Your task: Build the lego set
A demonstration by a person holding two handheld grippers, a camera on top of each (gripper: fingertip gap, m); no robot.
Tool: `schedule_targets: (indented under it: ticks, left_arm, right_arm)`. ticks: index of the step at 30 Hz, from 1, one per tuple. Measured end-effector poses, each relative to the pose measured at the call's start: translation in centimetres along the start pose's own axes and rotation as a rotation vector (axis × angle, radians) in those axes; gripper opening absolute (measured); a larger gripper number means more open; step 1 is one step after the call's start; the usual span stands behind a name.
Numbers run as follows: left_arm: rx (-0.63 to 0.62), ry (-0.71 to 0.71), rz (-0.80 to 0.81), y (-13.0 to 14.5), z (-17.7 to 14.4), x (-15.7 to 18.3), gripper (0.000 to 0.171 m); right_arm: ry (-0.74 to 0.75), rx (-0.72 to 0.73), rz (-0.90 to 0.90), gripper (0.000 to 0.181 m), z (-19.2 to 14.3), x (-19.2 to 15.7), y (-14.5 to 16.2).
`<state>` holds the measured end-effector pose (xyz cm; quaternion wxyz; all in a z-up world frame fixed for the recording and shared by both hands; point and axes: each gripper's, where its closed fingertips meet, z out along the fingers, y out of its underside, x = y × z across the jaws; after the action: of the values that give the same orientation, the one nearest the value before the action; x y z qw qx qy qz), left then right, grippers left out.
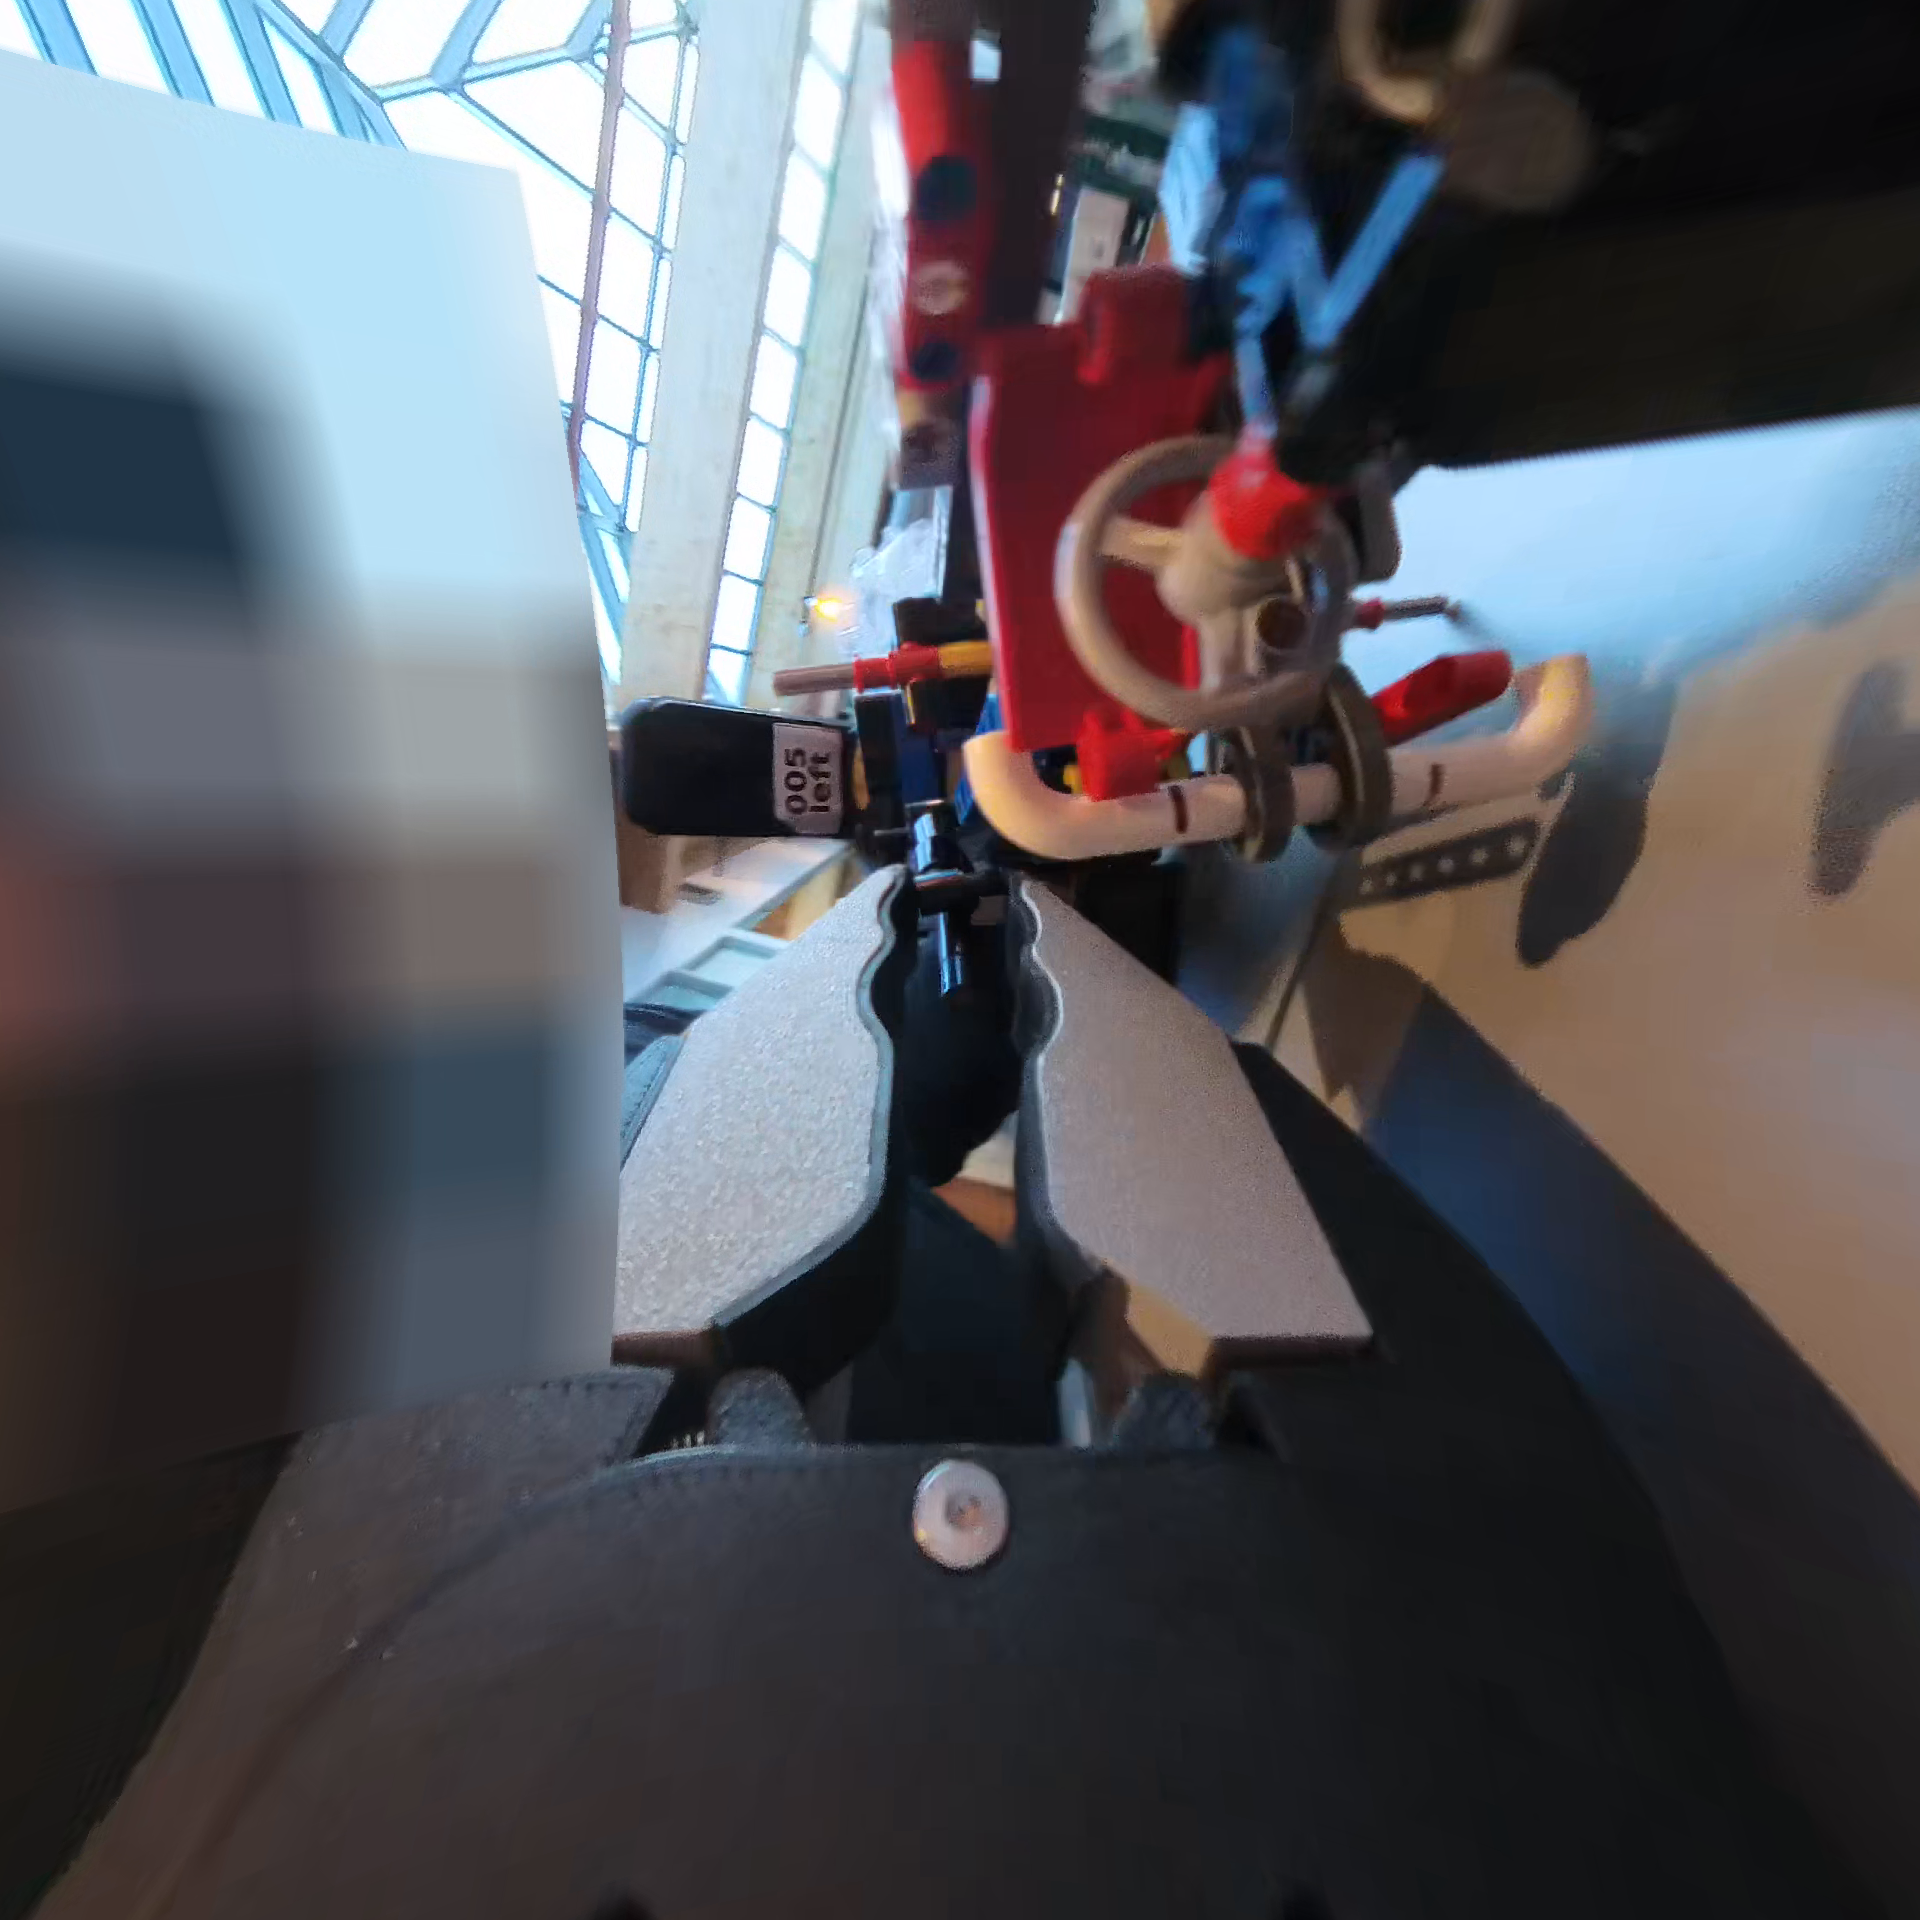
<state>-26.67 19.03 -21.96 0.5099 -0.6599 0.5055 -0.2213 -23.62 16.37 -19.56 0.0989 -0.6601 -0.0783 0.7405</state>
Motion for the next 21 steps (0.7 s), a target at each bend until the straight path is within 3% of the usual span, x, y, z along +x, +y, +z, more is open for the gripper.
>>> schedule_targets:
  ticks: [1, 10, 21]
  left_arm:
    - [0.0, 0.0, 0.0, 0.0, 0.0, 0.0, 0.06]
    - [0.001, 0.004, -0.002, 0.01, -0.01, 0.04, 0.06]
    - [0.004, 0.005, -0.011, 0.01, -0.07, -0.01, 0.06]
  right_arm:
    - [0.021, 0.014, -0.054, 0.015, 0.0, 0.0, -0.06]
    - [0.214, -0.005, -0.6, 0.013, -0.09, 0.19, -0.17]
    - [0.428, -0.219, -1.119, 0.013, -0.09, 0.16, -0.55]
